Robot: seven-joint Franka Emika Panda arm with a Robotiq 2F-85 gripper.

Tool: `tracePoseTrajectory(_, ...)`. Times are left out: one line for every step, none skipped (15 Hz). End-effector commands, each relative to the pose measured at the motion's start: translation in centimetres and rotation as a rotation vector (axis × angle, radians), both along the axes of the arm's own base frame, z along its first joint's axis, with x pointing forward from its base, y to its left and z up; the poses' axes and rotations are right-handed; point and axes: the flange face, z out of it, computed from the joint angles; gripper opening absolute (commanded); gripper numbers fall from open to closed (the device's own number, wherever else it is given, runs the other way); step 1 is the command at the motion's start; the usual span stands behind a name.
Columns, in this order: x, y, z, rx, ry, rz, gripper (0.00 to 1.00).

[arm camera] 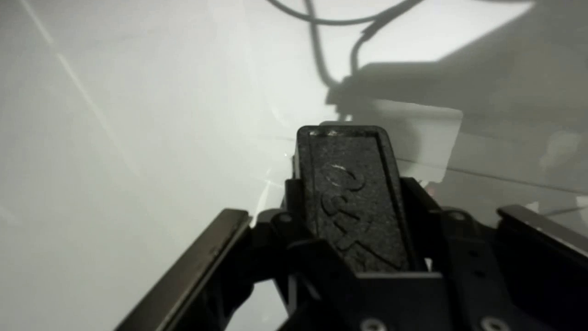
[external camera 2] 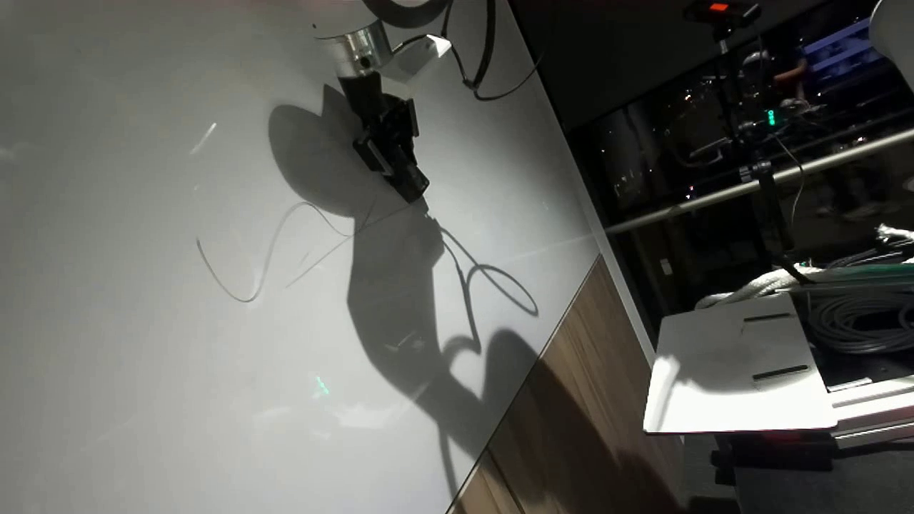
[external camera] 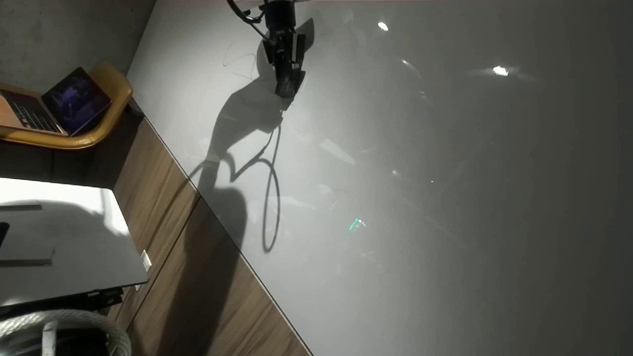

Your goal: Use the eraser to wipe the whiteboard.

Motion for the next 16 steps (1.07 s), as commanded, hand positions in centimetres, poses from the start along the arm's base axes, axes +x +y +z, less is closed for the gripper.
tracePoseTrajectory(3.7, 6.3, 0.3, 0.027, -0.051, 0.113, 0.29)
tracePoseTrajectory(3.8, 7.6, 0.0, 0.03, -0.043, 0.129, 0.29)
tracePoseTrajectory(3.9, 9.0, -0.2, 0.033, -0.037, 0.146, 0.29)
tracePoseTrajectory(4.0, 10.3, -0.4, 0.035, -0.032, 0.163, 0.29)
tracePoseTrajectory(4.0, 11.7, -0.6, 0.038, -0.027, 0.18, 0.29)
tracePoseTrajectory(3.9, 13.2, -0.7, 0.039, -0.023, 0.199, 0.29)
tracePoseTrajectory(3.9, 14.4, -0.9, 0.042, -0.018, 0.215, 0.29)
tracePoseTrajectory(3.8, 15.7, -1.2, 0.045, -0.012, 0.231, 0.29)
tracePoseTrajectory(3.7, 17.1, -1.4, 0.049, -0.009, 0.244, 0.29)
tracePoseTrajectory(3.6, 18.4, -1.8, 0.051, -0.004, 0.258, 0.29)
tracePoseTrajectory(3.4, 19.8, -2.1, 0.056, 0.0, 0.274, 0.29)
tracePoseTrajectory(3.3, 21.1, -2.5, 0.062, 0.003, 0.292, 0.29)
tracePoseTrajectory(3.2, 22.4, -2.9, 0.065, 0.008, 0.307, 0.29)
tracePoseTrajectory(2.9, 23.8, -3.2, 0.077, 0.01, 0.326, 0.29)
tracePoseTrajectory(2.7, 25.1, -3.6, 0.082, 0.009, 0.34, 0.29)
tracePoseTrajectory(2.4, 26.6, -4.0, 0.09, 0.009, 0.364, 0.29)
